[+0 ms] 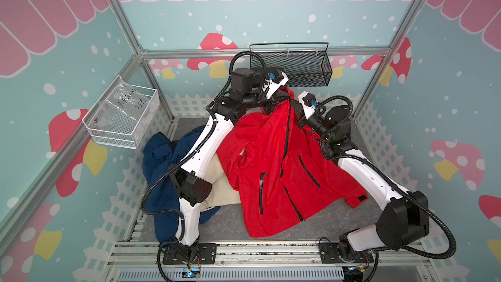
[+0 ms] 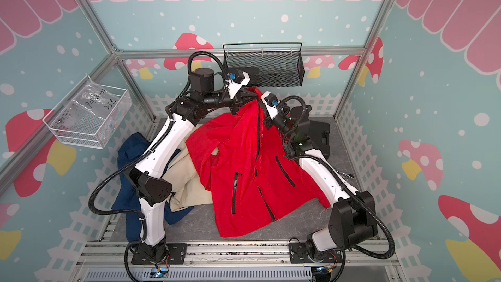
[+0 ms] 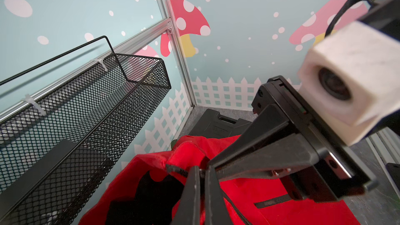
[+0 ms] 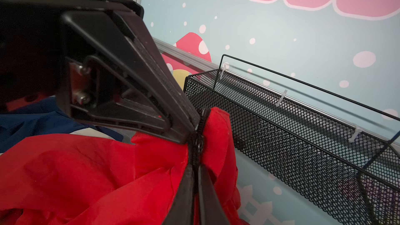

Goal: Unzip the jacket
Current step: Unzip the zipper on the jacket.

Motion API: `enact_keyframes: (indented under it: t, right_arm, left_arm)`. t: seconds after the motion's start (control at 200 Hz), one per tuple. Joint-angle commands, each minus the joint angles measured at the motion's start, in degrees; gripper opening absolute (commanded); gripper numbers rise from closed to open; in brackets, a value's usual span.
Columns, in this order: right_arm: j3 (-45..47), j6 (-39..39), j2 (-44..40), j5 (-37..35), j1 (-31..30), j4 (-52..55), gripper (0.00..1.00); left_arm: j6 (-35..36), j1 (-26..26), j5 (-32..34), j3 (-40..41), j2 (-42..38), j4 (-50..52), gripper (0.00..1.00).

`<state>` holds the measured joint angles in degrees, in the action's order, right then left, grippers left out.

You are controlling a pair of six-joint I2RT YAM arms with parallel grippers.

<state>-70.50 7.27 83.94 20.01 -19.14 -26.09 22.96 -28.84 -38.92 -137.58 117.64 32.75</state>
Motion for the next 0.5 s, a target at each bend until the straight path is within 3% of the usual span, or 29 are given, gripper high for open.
enact_keyframes:
  t: [0.0,0.27,0.495]
  right_arm:
    - [-1.9,1.2,1.2,-2.0,0.3,0.9,0.10]
    - [-1.6,-0.2,1.3,-1.2,0.8,0.1,0.10]
    - [-0.6,-4.7,1.6,5.1,2.7,-2.3,0.08]
  left_arm:
    - [1.4,-0.6,-2.7,-1.0,-2.5,-1.7,0.00]
    - [1.3,-0.7,-2.4,-1.1,-2.4,-1.6,0.00]
    - [1.3,-0.7,-2.2,-1.1,-2.3,-1.6,0.00]
